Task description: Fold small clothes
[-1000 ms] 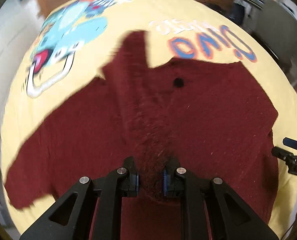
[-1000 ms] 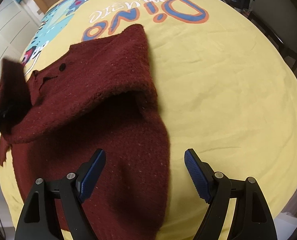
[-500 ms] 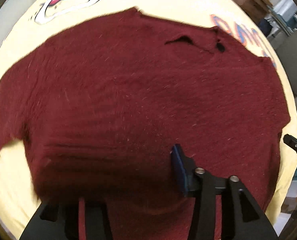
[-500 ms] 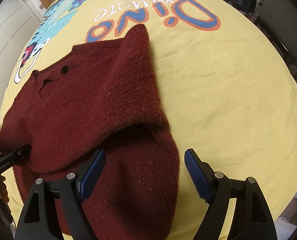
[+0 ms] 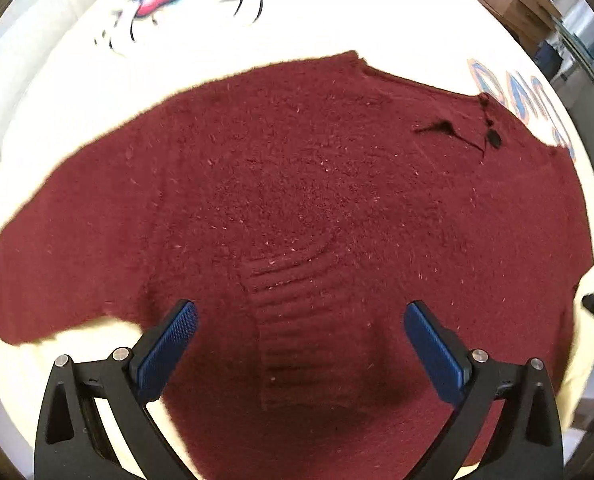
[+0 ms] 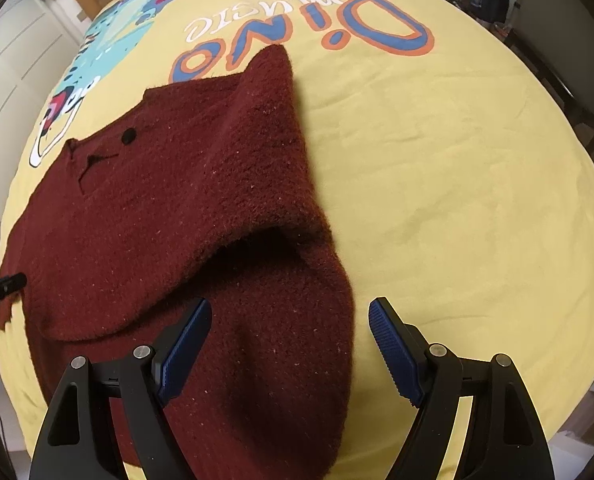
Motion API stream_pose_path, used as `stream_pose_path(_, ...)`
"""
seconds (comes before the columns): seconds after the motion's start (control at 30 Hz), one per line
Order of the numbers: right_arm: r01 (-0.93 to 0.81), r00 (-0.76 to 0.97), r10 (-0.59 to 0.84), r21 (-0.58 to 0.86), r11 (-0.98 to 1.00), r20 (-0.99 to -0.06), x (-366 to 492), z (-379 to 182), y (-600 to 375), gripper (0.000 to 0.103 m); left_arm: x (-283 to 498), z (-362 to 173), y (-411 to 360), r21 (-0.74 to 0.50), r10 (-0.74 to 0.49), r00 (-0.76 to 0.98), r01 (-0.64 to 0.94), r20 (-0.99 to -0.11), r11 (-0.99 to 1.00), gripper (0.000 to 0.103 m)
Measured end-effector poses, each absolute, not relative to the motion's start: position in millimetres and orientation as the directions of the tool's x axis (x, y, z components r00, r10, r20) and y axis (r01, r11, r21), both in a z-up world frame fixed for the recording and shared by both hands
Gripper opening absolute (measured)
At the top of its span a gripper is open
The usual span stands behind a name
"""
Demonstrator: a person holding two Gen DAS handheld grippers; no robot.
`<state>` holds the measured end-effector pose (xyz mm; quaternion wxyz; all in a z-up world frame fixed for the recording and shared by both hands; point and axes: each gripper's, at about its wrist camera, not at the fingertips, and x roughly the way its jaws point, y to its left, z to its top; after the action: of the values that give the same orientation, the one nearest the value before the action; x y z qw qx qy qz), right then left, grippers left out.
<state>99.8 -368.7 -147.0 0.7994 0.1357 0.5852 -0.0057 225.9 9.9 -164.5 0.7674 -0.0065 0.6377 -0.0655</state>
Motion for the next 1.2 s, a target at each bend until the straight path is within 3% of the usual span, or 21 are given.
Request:
stream_pose_path(0.23,0.167,0.309,0.147,0.206,0.964,-0.940,98,-148,-369,0.082,229,-212,1,-0.101,-0.105,0.053,0.068,-0.993,0.993,0.097)
stream_pose_path(0.3,0.167,0.307,0.144,0.202,0.965,-0.941,99,-149,-370,0.082,225,-215,-6,-0.071,-0.079,0.064,0.118,-0.995,0.990,0.084)
stream_pose_path(0.4,0.175,0.304,0.138,0.197,0.965,-0.943,101,-151,-373,0.082,225,-210,-23,-0.059,-0.079,0.099,0.195,-0.992,0.979,0.043)
stream_pose_path(0.43,0.179,0.305,0.136,0.197,0.964,-0.943,102,-151,-374,0.082,227,-209,-27,-0.066,-0.088,0.102,0.203,-0.991,0.977,0.020)
stream_pose_path(0.47,0.185,0.309,0.135,0.199,0.962,-0.941,103,-150,-376,0.082,229,-205,-30,-0.075,-0.099,0.109,0.209,-0.989,0.975,0.014)
stream_pose_path(0.83,0.200,0.344,0.158,0.237,0.951,-0.926,147,-141,-388,0.082,251,-109,-28,0.088,-0.009,0.443,0.197,-0.896,0.976,0.011)
stream_pose_path(0.97,0.180,0.343,0.282,0.358,0.916,-0.896,186,-150,-387,0.082,247,-103,-10,0.117,0.015,0.461,0.195,-0.888,0.974,0.011)
stream_pose_path(1.1,0.171,0.307,0.317,0.380,0.909,-0.897,215,-167,-375,0.082,231,-97,13,0.111,0.019,0.452,0.179,-0.892,0.978,0.011)
stream_pose_path(1.17,0.176,0.299,0.328,0.390,0.904,-0.896,219,-174,-371,0.070,238,-106,13,0.108,0.019,0.441,0.176,-0.897,0.978,0.011)
stream_pose_path(1.2,0.182,0.291,0.330,0.391,0.902,-0.898,221,-178,-370,0.038,242,-107,14,0.109,0.020,0.437,0.179,-0.899,0.978,0.011)
